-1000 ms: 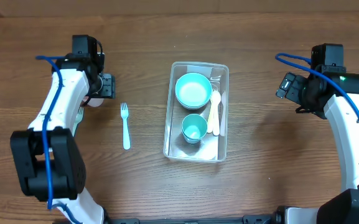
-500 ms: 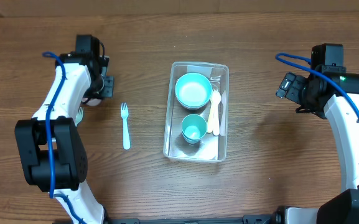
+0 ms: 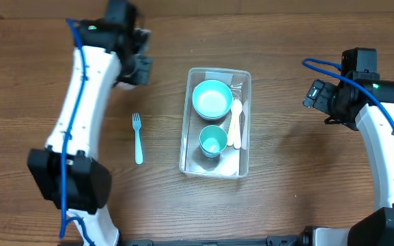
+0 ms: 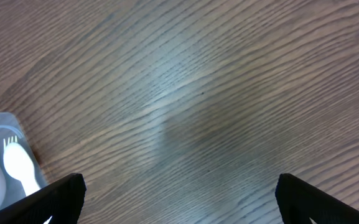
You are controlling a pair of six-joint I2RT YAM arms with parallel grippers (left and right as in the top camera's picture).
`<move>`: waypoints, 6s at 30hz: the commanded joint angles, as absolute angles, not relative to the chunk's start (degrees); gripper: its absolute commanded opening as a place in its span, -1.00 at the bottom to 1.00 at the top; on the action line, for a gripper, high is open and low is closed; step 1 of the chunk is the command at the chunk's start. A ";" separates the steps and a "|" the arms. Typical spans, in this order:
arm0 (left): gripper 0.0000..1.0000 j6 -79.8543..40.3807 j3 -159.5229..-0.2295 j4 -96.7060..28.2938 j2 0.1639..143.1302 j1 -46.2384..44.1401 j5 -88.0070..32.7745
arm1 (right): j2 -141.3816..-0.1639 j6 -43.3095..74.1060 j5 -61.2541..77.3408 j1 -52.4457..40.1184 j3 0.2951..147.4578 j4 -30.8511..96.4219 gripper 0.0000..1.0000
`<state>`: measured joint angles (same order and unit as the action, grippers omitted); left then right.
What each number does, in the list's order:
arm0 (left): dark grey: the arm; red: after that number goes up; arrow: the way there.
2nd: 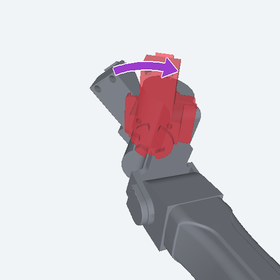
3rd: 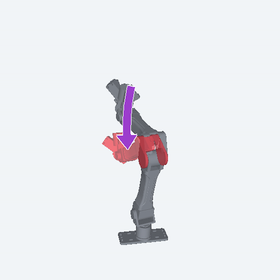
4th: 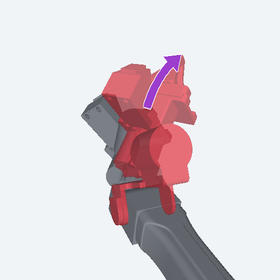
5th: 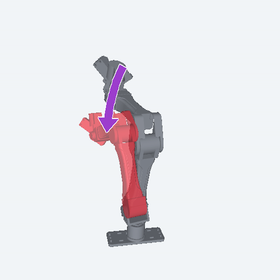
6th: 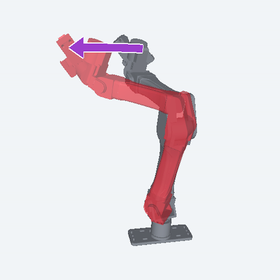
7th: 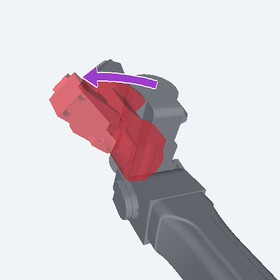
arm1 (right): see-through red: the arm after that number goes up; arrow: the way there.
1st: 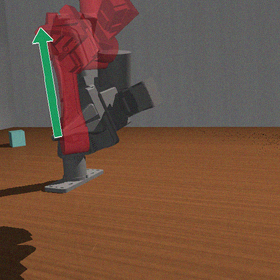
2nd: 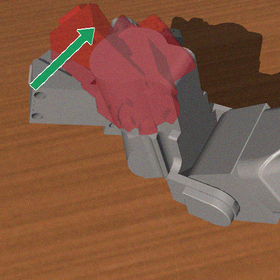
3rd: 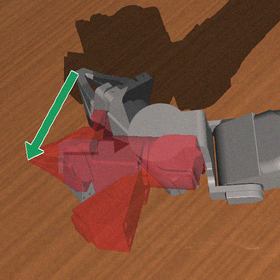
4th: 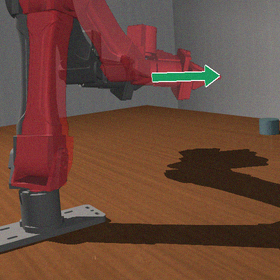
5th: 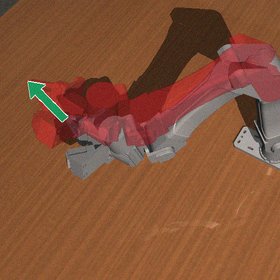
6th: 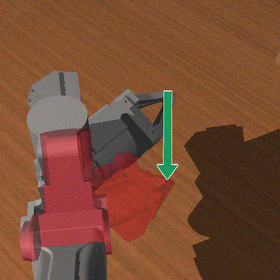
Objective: Pack container
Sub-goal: 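Carry the pink cup into the container and release it, then move the left gripper to the white fork and grasp its handle, then lift the white fork, carry it into the container and release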
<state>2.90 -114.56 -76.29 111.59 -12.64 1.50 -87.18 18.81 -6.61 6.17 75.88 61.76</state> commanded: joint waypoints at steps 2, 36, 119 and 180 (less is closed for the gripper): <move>-0.92 -4.47 -118.85 -78.43 105.95 -24.23 -0.27 | -85.82 18.68 -7.03 6.17 77.12 61.63 1.00; -0.88 -16.75 -95.83 -68.66 106.59 -47.75 0.03 | -85.82 18.68 -7.03 6.17 77.12 61.63 1.00; -0.11 -12.36 -49.65 -28.38 96.01 -8.27 -0.89 | -85.82 18.68 -7.03 6.17 77.12 61.63 1.00; -0.70 -29.41 -90.04 -64.58 99.53 -34.92 -1.32 | -85.82 18.68 -7.03 6.17 77.12 61.63 1.00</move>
